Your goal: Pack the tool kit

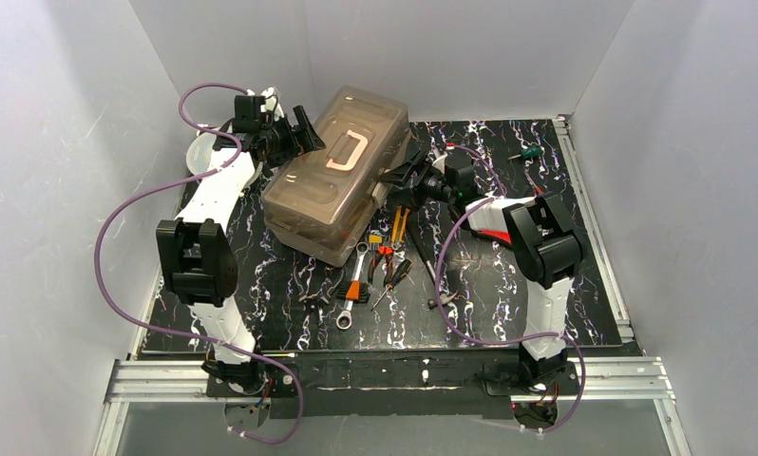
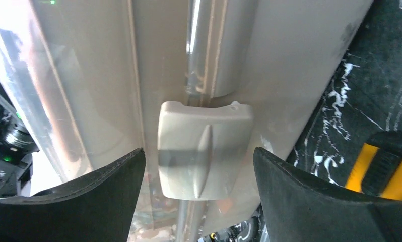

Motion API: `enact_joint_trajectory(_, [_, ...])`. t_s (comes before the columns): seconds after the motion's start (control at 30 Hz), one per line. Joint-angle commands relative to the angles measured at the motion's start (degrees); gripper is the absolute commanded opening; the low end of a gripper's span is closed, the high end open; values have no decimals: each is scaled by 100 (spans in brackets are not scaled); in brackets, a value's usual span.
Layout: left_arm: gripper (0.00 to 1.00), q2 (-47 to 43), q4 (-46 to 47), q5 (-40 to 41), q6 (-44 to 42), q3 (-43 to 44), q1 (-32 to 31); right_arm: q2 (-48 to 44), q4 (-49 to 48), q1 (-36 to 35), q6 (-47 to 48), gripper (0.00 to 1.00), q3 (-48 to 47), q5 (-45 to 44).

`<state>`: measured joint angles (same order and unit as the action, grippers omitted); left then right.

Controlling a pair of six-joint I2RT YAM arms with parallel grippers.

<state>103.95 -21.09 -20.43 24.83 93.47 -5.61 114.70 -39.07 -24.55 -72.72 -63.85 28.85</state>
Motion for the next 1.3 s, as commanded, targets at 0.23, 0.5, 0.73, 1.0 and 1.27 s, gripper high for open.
enact_joint_trajectory(0.23, [94,-354,-375,-512,175,-56,-239,-285,-1419,-135,-541,80,-274,182])
enact_joint_trajectory(0.5, [94,-425,-378,-419,125,-170,-239,-379,-1527,44,-713,72,18,224])
enact_joint_trajectory(0.73, [94,-563,-409,-271,63,-171,-239,-584,-722,316,-462,74,511,2])
enact_joint_trajectory(1.0, [96,-1052,-567,381,-155,239,-241,-999,168,814,231,78,892,21])
enact_joint_trajectory(1.27, [94,-1118,-557,323,-906,637,-732,-1502,980,885,1190,76,678,-9])
